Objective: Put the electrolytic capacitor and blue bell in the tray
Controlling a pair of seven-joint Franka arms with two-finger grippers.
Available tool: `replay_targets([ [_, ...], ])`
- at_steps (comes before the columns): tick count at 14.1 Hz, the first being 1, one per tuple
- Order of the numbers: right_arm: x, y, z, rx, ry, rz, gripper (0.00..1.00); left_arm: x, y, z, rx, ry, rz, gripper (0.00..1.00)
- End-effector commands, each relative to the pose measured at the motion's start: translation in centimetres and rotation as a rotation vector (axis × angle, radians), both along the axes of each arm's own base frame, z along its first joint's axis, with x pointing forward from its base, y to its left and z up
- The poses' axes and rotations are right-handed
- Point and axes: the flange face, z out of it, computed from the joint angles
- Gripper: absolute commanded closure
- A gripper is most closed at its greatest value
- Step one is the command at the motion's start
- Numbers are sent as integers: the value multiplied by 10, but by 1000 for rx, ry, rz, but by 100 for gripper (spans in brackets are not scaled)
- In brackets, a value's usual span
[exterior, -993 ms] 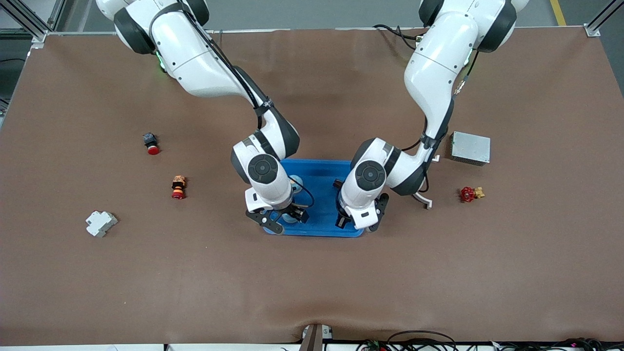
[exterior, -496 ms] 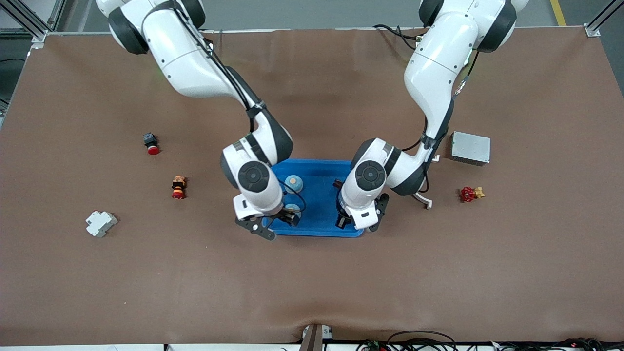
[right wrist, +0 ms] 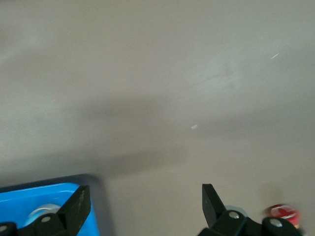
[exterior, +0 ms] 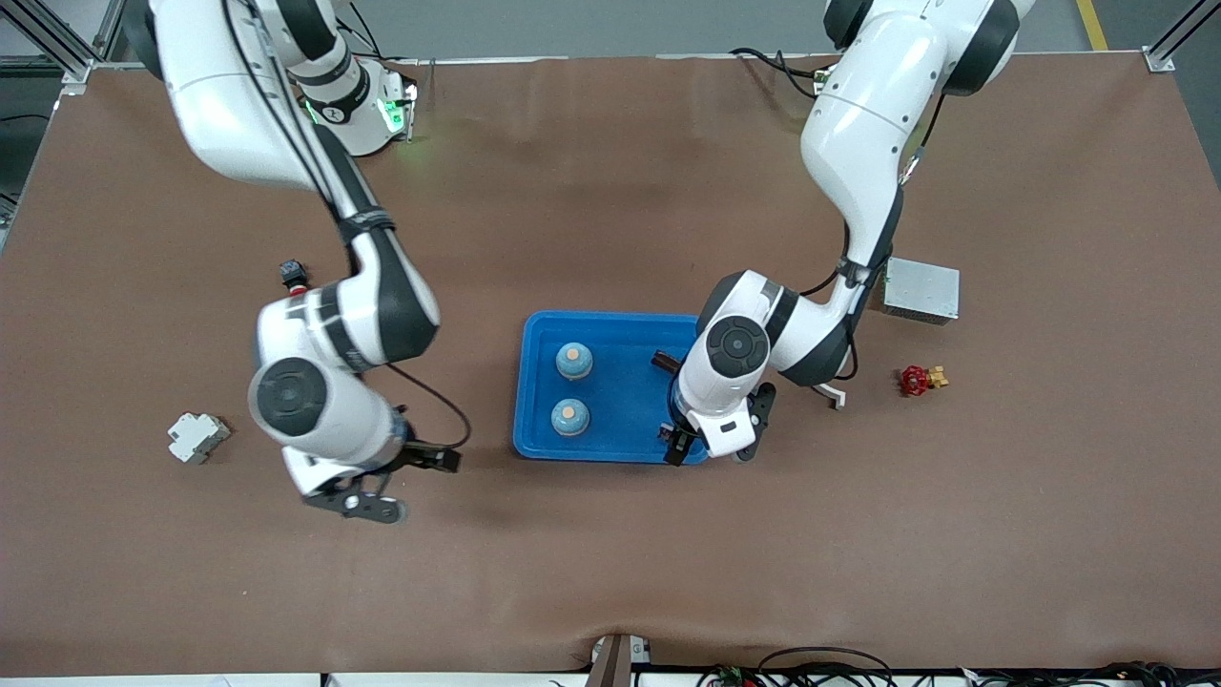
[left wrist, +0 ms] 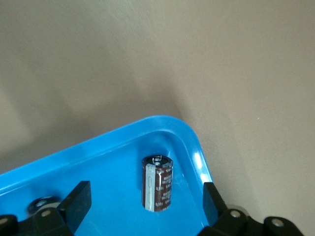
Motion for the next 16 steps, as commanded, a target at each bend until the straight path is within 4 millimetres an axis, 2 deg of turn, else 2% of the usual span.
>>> replay_targets([
  [1,3,-44,9,-3,29,55,0,-1,13,43,56,23,-3,0],
  [2,6,-58,9,-5,29,67,0,-1,18,57,67,25,-10,0],
  [3,9,-70,13,-9,25,85,0,-1,27,82,88,17,-34,0],
  [5,13,-109,24,-9,12,144,0,-6,54,120,135,86,-122,0],
  [8,7,-166,49,8,-2,206,0,-4,120,184,96,164,-177,0],
  [10,1,-182,71,-5,-10,203,0,-12,169,223,35,165,-213,0],
  [13,-13,-202,115,-130,-9,232,0,-41,247,257,-30,170,-339,0],
  [14,-19,-215,127,-132,2,241,0,-50,275,262,-52,183,-358,0],
  [16,-28,-245,147,-119,12,244,0,-67,310,265,-69,191,-452,0],
])
